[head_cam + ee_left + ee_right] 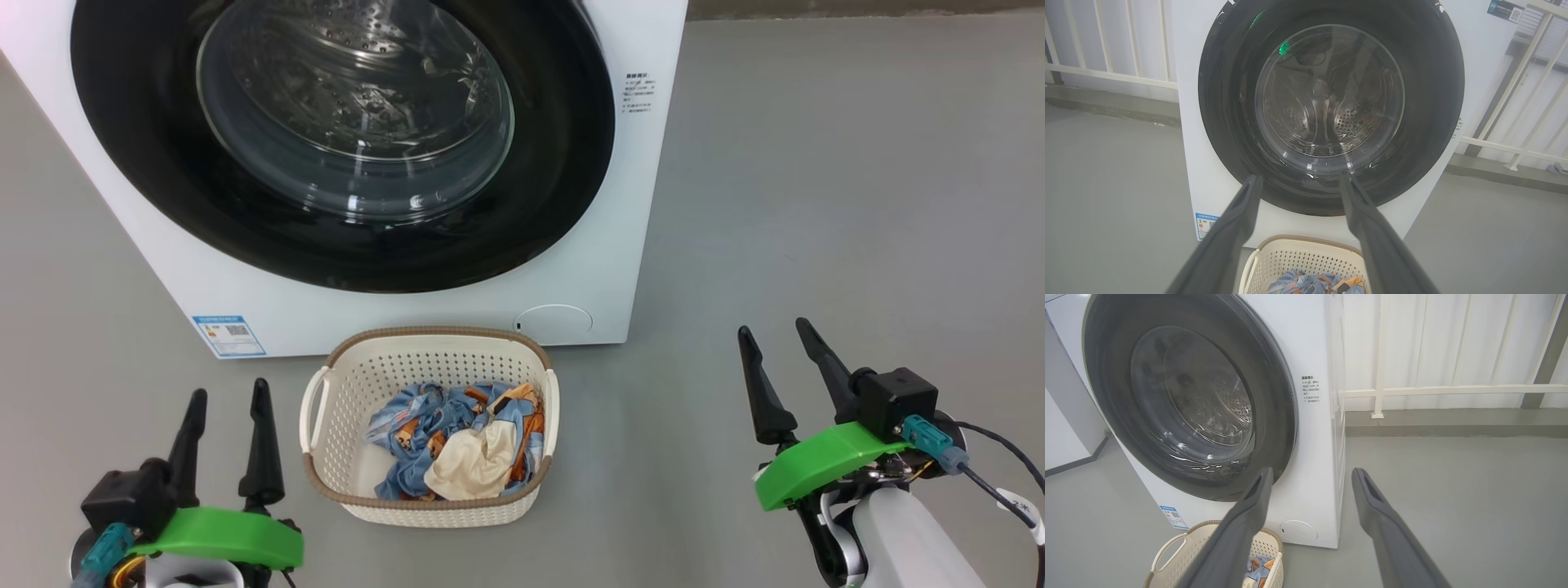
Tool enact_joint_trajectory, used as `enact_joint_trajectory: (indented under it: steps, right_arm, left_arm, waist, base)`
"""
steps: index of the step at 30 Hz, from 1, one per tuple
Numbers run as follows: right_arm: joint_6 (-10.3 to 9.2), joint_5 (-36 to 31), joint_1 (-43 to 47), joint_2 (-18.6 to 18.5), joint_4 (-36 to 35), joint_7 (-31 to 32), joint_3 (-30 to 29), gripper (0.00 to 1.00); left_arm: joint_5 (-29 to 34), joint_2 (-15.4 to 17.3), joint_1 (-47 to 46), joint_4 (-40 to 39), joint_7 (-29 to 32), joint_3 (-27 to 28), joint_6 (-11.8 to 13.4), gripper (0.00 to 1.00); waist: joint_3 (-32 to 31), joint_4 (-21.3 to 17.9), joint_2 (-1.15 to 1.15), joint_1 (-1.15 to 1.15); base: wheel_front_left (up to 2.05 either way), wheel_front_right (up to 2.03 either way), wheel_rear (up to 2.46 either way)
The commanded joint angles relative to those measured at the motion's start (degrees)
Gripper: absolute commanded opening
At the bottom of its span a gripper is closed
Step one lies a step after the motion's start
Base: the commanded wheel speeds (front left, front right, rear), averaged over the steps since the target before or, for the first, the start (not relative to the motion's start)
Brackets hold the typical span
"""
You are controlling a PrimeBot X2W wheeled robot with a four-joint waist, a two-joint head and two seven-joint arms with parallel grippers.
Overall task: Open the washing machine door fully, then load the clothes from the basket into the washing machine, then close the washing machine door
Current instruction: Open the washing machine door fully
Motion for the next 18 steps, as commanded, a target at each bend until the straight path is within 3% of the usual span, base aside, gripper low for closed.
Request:
enact_joint_trajectory:
  steps: [1,18]
  right_arm:
    - [0.32,0.20,-2.35,0.02,-1.08,-0.71,1.65,1.00]
    - [0.32,0.48,-2.03,0.02,-0.41,-0.71,2.00,1.00]
  left_arm:
    - [-0.10,1.16,-2.50,-0.67,-0.61,1.78,-0.11,1.00]
    - [0.25,0.96,-1.86,-0.21,-0.61,1.54,-0.01,1.00]
  waist:
    - [-0.19,-0.01,0.00,0.00]
    - [-1.40,-0.06,0.00,0.00]
  base:
    - [0.00,0.00,0.00]
    - [0.00,0.00,0.00]
